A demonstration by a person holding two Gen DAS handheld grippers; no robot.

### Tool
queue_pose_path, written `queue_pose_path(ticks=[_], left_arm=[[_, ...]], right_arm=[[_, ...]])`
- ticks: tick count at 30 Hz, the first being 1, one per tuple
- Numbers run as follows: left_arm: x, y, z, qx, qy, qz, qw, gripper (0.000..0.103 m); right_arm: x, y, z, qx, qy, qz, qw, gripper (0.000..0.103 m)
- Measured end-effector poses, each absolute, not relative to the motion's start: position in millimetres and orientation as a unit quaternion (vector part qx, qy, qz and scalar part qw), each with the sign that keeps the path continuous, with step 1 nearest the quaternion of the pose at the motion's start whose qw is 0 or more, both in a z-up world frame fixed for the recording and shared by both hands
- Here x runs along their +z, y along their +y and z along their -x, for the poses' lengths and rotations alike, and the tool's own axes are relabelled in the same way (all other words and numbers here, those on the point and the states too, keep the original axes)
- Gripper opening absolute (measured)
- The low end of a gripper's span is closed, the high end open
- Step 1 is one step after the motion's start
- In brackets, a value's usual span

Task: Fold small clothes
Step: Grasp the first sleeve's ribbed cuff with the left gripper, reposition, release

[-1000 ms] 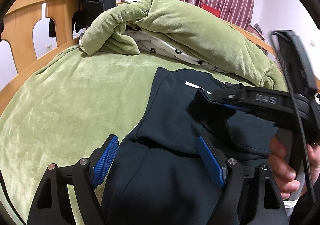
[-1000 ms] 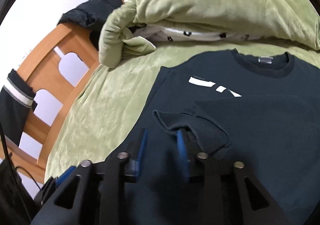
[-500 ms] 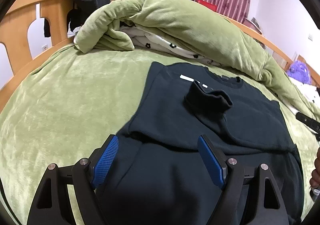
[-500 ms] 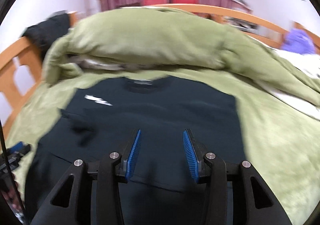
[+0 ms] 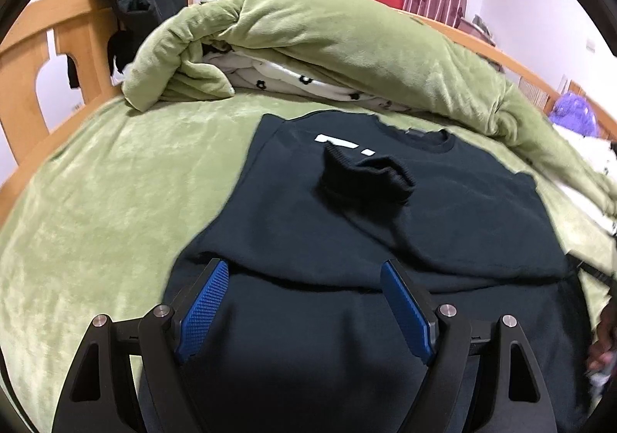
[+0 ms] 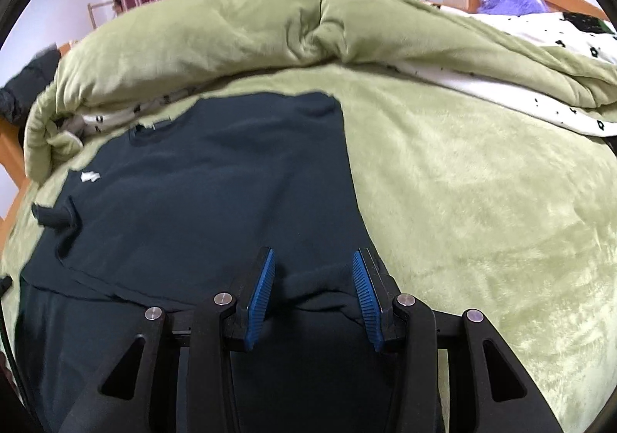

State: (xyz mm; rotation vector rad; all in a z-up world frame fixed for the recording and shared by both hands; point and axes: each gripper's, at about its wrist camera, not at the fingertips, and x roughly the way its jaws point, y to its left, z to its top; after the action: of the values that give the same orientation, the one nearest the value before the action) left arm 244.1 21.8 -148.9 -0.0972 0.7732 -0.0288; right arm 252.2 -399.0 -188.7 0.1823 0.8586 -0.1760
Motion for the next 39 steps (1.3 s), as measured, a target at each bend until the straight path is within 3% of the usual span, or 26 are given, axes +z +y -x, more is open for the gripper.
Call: queue_pose_path(ticks=[12,18,21,23,24,33,39], left_arm=[[-150,-39,-309,-0.028,0.374,0.088,0.923,0.079],[-168,-45,-336,0.005,0.381,0.104,0.919,0.069],[-174,-38,-346,0.016,0.388,0.126,0.913,0.042],[-175,-33,-350,0.005,0.391,0.138,0.91,0.015],[-173,-30,-350,0.0,0.391,0.143,0.909,0.014],[-146,27,-325,0.021,0.377,0.125,0.917,0.013],[-153,66,-312,0.062,0.402,0.088,0.909,0.024]], right_arm=[[-193,-401,-244,-0.066,0.402,-0.051,0.912,0.042],[-198,-406,-246,-0.062,0.398,-0.066,0.913,0.042],[-205,-407,-252,-0.07,0.399,-0.061,0.912,0.042],[-208,-408,-254,-0.071,0.401,-0.061,0.911,0.043],[-209,-407,-254,-0.073,0.4,-0.059,0.912,0.043],[-208,-404,-254,-0.084,0.404,-0.041,0.91,0.043],[-201,-415,-255,-0.095,0.401,-0.062,0.909,0.043]])
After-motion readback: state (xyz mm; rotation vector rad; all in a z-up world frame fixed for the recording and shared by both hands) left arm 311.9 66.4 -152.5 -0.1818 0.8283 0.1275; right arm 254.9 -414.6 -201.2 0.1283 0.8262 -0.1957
